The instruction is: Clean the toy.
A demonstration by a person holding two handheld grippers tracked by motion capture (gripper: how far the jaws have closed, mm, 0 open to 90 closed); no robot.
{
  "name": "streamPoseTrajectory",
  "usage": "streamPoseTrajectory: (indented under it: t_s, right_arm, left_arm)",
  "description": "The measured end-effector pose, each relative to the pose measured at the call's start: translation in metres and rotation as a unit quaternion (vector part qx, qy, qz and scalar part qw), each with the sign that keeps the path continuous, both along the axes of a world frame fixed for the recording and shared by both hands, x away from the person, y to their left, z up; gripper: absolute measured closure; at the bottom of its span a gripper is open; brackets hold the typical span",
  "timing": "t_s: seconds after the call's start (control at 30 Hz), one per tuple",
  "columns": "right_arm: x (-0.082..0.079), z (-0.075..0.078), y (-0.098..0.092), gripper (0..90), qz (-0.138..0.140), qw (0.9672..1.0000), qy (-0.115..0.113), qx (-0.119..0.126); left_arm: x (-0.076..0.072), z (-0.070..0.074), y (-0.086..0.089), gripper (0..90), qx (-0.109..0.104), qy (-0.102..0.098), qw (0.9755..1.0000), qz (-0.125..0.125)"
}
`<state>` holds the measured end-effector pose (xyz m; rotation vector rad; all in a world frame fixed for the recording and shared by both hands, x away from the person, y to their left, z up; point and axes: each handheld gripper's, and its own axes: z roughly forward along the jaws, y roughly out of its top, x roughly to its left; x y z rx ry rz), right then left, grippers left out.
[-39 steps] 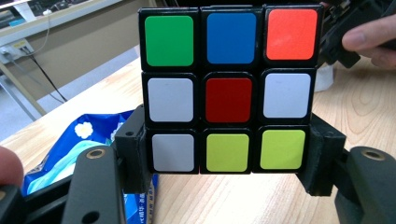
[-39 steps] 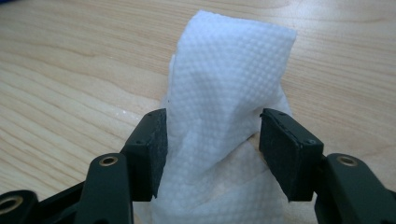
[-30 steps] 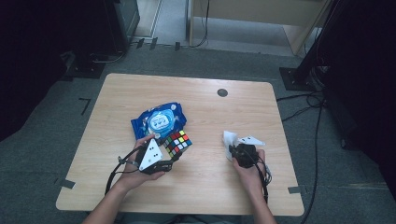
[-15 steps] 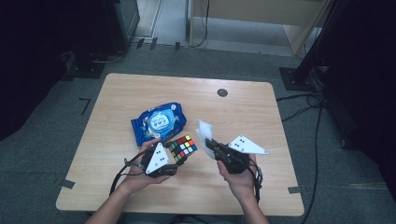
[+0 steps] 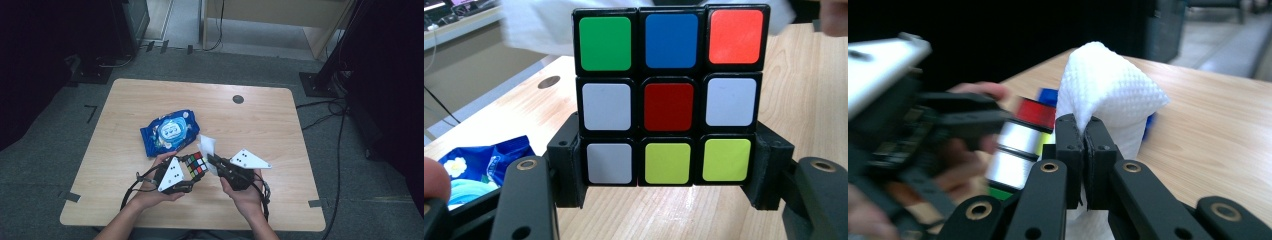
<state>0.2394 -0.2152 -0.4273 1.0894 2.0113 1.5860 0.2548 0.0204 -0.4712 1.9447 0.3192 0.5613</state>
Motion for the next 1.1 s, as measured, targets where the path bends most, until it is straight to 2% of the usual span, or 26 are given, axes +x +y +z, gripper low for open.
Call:
streamPoseTrajectory:
  t_s: [0.1, 0.2, 0.27, 0.33, 0.43, 0.53, 0.6, 0.67, 0.73, 0.77, 0.8, 0.93, 1.03, 1.1]
  right_arm:
    - [0.008, -0.009, -0.009, 88.4, -0.04, 0.9986, 0.026, -0.022]
    - [0.012, -0.016, -0.017, 88.4, -0.062, 0.9972, 0.04, -0.01]
    - [0.009, -0.011, -0.017, 88.3, -0.062, 0.9975, 0.033, 0.0]
    - [0.002, 0.0, -0.014, 88.4, -0.045, 0.9988, 0.013, 0.013]
    - [-0.013, 0.017, 0.0, 88.3, 0.001, 0.9992, -0.028, 0.028]
    - [-0.023, 0.023, 0.014, 88.2, 0.028, 0.9982, -0.049, 0.018]
    - [-0.023, 0.02, 0.019, 88.3, 0.037, 0.9984, -0.041, 0.016]
    - [-0.019, 0.012, 0.021, 88.2, 0.034, 0.9989, -0.031, 0.013]
    - [-0.015, 0.005, 0.017, 88.1, 0.034, 0.9988, -0.017, 0.032]
    - [-0.013, 0.004, 0.015, 88.1, 0.032, 0.9989, -0.013, 0.033]
    - [-0.011, 0.003, 0.014, 88.1, 0.025, 0.9992, -0.008, 0.03]
    - [-0.001, -0.005, 0.002, 88.3, -0.008, 0.9999, 0.003, 0.013]
    - [0.01, -0.014, -0.011, 88.6, -0.05, 0.9984, 0.027, -0.002]
    - [0.016, -0.023, -0.018, 88.6, -0.069, 0.9968, 0.041, 0.001]
  left_arm:
    - [0.001, 0.002, 0.002, 34.4, -0.012, 0.003, 0.9999, -0.002]
    - [0.002, 0.002, 0.003, 34.4, -0.001, -0.002, 1.0, 0.003]
    - [0.002, -0.001, 0.002, 34.4, 0.007, -0.001, 0.9999, 0.008]
    - [0.003, -0.004, 0.0, 34.4, 0.012, 0.003, 0.9999, 0.009]
    - [0.002, -0.006, -0.004, 34.4, 0.019, 0.005, 0.9998, 0.008]
    - [0.0, -0.005, -0.005, 34.4, 0.015, 0.006, 0.9999, 0.004]
    - [0.0, -0.002, -0.004, 34.4, 0.009, 0.006, 0.9999, 0.002]
    - [0.0, 0.001, -0.002, 34.4, 0.001, 0.007, 1.0, 0.001]
    - [0.0, 0.001, -0.002, 34.4, 0.005, 0.005, 1.0, 0.002]
    - [0.0, 0.0, -0.001, 34.4, 0.001, 0.01, 1.0, -0.001]
    - [0.001, -0.001, -0.001, 34.4, -0.003, 0.016, 0.9999, -0.004]
    - [0.001, -0.002, -0.002, 34.4, -0.001, 0.016, 0.9999, -0.006]
    - [0.002, 0.001, 0.002, 34.4, -0.014, 0.014, 0.9998, -0.005]
    - [0.005, 0.003, 0.006, 34.4, -0.017, 0.011, 0.9998, 0.005]
